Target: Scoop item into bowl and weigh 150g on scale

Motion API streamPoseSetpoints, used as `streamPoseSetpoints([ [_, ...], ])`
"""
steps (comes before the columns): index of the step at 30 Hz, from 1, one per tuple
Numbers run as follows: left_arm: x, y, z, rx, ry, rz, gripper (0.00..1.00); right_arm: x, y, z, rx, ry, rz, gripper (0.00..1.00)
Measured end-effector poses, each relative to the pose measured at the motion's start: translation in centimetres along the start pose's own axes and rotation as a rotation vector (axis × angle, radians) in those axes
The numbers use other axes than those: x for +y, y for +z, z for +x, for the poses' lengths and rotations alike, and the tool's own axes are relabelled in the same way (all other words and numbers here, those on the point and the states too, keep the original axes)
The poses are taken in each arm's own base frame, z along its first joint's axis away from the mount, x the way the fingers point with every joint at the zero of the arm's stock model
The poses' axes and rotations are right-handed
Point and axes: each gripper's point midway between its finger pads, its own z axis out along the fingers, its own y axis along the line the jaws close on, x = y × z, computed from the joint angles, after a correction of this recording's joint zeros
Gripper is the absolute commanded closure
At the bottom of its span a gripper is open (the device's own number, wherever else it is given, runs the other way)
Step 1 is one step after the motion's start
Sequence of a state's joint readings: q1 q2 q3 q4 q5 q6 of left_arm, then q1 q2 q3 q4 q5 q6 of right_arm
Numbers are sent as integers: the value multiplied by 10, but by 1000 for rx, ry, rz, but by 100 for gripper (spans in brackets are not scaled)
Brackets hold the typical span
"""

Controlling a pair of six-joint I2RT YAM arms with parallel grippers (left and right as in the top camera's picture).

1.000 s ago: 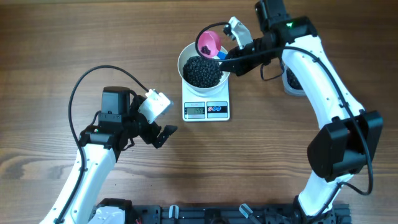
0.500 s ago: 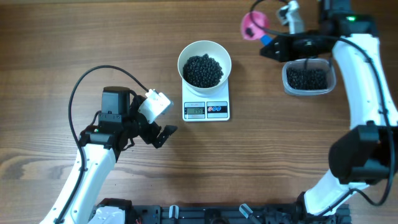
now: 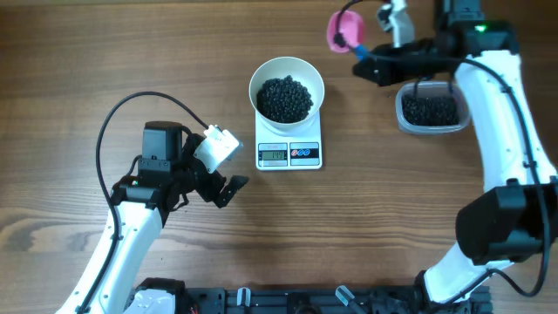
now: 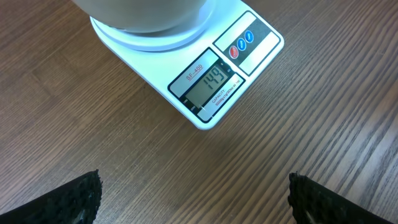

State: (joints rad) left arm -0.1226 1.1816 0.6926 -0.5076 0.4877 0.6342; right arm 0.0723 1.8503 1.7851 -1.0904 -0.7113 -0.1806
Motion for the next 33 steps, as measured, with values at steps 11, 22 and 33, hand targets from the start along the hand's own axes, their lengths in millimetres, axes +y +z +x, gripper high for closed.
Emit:
streamPoseSetpoints([
  [11, 0, 0, 0, 0, 0, 0, 0, 26, 41, 9, 96, -115, 162, 96],
  [22, 0, 0, 0, 0, 0, 0, 0, 37, 60, 14, 145, -233, 330, 96],
  [33, 0, 0, 0, 0, 0, 0, 0, 31, 59, 10, 140, -286, 390, 96],
])
